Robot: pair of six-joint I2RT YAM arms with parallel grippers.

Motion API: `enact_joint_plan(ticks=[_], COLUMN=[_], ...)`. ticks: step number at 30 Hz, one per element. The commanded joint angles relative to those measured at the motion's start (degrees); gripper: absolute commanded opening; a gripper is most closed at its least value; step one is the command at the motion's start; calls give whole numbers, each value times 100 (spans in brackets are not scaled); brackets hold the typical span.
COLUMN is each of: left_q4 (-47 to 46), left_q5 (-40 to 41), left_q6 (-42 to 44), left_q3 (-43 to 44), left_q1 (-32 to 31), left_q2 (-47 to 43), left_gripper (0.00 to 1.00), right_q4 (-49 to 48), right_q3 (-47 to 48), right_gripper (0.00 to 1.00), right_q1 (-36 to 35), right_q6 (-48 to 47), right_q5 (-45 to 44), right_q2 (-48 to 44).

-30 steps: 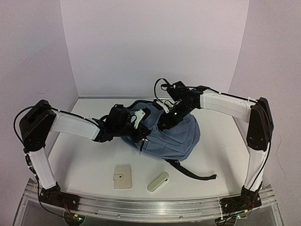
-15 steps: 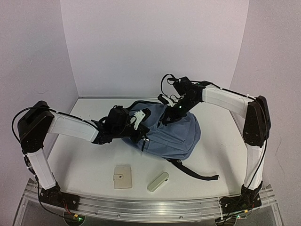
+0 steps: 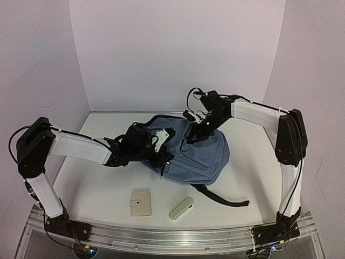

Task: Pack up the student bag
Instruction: Unzip the student bag at the center of the board.

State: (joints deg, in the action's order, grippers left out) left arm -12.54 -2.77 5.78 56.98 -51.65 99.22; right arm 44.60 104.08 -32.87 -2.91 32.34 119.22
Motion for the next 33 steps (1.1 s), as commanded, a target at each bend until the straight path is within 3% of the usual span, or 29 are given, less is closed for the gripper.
enact_joint_plan(ticks=[1,5,7,13,17,19,33], left_q4=[263,322,504,852,875,875,714], left_q5=[296,604,827,1125,1184,1118,731], left_q6=[-215,-347,-299,-220,-356,-420,-935], left_q3=[611,1012,1270,1607,1437,1340,725], left_q1=[-259,-265,-258,-257,-257,-257,-438], left_q2=[-4,295,537,1029,921,786,312], left_gripper=[58,61,56,34,8,0,0], right_q4=[81,76,82,84,97,104,187], right_q3=[-142,-169,-129,247,550,763,3064], right_gripper=[0,0,0,0,0,0,0], right_q1=[-138,-143,-142,-18,221,361,843], right_q6=[80,89,98,133,77,10,-256], right_q5=[192,171,160,-28,-198,-336,-1734], right_q2=[-323,-345,-341,-227,-44,89,1544])
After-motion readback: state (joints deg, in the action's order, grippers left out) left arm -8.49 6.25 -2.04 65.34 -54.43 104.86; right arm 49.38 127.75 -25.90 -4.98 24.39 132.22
